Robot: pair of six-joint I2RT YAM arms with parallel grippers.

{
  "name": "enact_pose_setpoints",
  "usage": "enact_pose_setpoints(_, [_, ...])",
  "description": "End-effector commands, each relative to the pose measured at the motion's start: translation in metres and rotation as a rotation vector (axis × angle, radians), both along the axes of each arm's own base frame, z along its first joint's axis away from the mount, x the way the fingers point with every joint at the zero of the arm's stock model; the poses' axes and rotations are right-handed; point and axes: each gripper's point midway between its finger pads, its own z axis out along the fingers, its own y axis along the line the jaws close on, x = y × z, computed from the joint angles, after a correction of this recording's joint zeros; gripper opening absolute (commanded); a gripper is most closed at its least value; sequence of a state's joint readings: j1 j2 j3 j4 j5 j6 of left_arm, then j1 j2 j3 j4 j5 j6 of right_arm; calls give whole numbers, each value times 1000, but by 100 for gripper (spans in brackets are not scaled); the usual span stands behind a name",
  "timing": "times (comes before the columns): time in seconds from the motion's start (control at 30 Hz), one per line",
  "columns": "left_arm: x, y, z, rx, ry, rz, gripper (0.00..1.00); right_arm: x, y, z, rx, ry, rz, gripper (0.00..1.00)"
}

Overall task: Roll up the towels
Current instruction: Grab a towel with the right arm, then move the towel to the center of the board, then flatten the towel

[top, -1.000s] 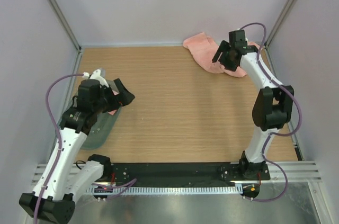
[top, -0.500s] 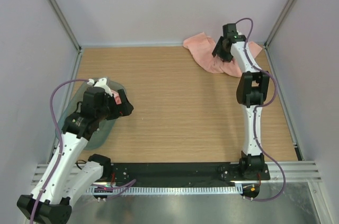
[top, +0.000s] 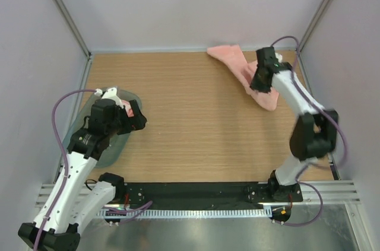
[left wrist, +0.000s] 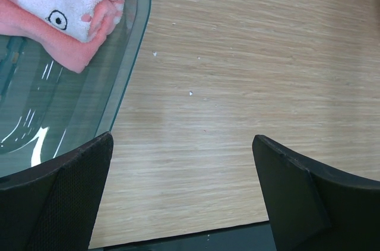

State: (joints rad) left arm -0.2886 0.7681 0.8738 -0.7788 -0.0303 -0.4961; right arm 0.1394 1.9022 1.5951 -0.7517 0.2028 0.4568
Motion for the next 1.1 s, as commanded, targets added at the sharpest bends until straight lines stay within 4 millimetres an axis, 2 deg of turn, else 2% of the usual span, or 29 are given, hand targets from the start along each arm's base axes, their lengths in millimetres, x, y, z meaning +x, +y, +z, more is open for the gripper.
enact_pose_setpoints(0.0, [2, 5, 9, 14, -50, 13, 100, -90, -37, 113, -29, -302, -145, 40])
enact_pose_setpoints(0.03, [2, 4, 9, 11, -50, 11, 100, -103, -39, 113, -20, -310, -166, 63])
enact_pose_setpoints(0.07, [2, 4, 9, 9, -50, 10, 100, -113, -40, 108, -20, -295, -166, 99])
enact_pose_setpoints(0.1, [3, 3, 7, 9, -37, 7, 100, -122, -41, 110, -23, -282, -166, 100])
enact_pose_setpoints(0.17, [3, 0, 5, 7, -25, -7, 100, -117, -39, 113, -18, -278, -159, 100])
enact_pose_setpoints(0.23, [2, 0, 3, 7, -11, -9, 100, -101, -33, 107, -3, -265, -146, 100])
enact_pose_setpoints(0.3, [2, 1, 3, 12, -14, -5, 100, -78, -21, 117, 47, -306, -116, 100])
enact_pose_setpoints(0.33, [2, 2, 5, 12, -20, -1, 100, -63, -15, 101, 53, -265, -104, 100])
enact_pose_setpoints(0.37, [2, 3, 5, 14, -24, 5, 100, -47, -10, 109, 73, -289, -87, 99])
enact_pose_setpoints(0.4, [2, 3, 6, 13, -29, 8, 100, -35, 0, 103, 103, -273, -55, 98])
enact_pose_setpoints(0.43, [2, 3, 7, 12, -36, 9, 100, -20, 8, 80, 116, -219, -37, 97])
enact_pose_setpoints(0.47, [2, 4, 7, 13, -37, 12, 100, -4, 17, 82, 141, -232, -9, 92])
enact_pose_setpoints(0.53, [2, 4, 6, 12, -33, 11, 100, 17, 35, 72, 174, -225, 53, 89])
enact_pose_setpoints(0.57, [2, 3, 4, 13, -24, 10, 100, 35, 46, 56, 173, -198, 78, 86])
enact_pose_setpoints(0.63, [3, 3, 3, 15, -18, 9, 100, 51, 50, 40, 143, -174, 94, 84])
enact_pose_setpoints(0.67, [3, 3, 2, 16, -14, 9, 100, 66, 52, 29, 134, -159, 96, 81])
enact_pose_setpoints(0.73, [3, 2, 3, 15, -13, 6, 100, 77, 50, 14, 111, -134, 89, 78])
enact_pose_setpoints(0.77, [3, 3, 2, 15, -10, 9, 100, 87, 52, 19, 109, -154, 92, 73])
enact_pose_setpoints(0.8, [4, 2, 2, 17, -12, 7, 100, 90, 51, -3, 98, -113, 89, 72])
enact_pose_setpoints(0.87, [3, 2, 1, 16, -7, 6, 100, 99, 47, -9, 69, -111, 78, 72])
enact_pose_setpoints(0.9, [4, 2, 1, 16, -7, 7, 100, 100, 44, -23, 54, -84, 74, 72])
enact_pose_setpoints(0.97, [4, 2, 0, 18, -1, 6, 100, 104, 42, -29, 33, -80, 74, 72])
enact_pose_setpoints(1.0, [4, 1, -1, 16, 2, 3, 100, 105, 41, -41, 24, -62, 73, 72])
enact_pose_setpoints(1.07, [4, 1, -2, 16, 6, 0, 100, 109, 40, -44, 17, -64, 70, 71])
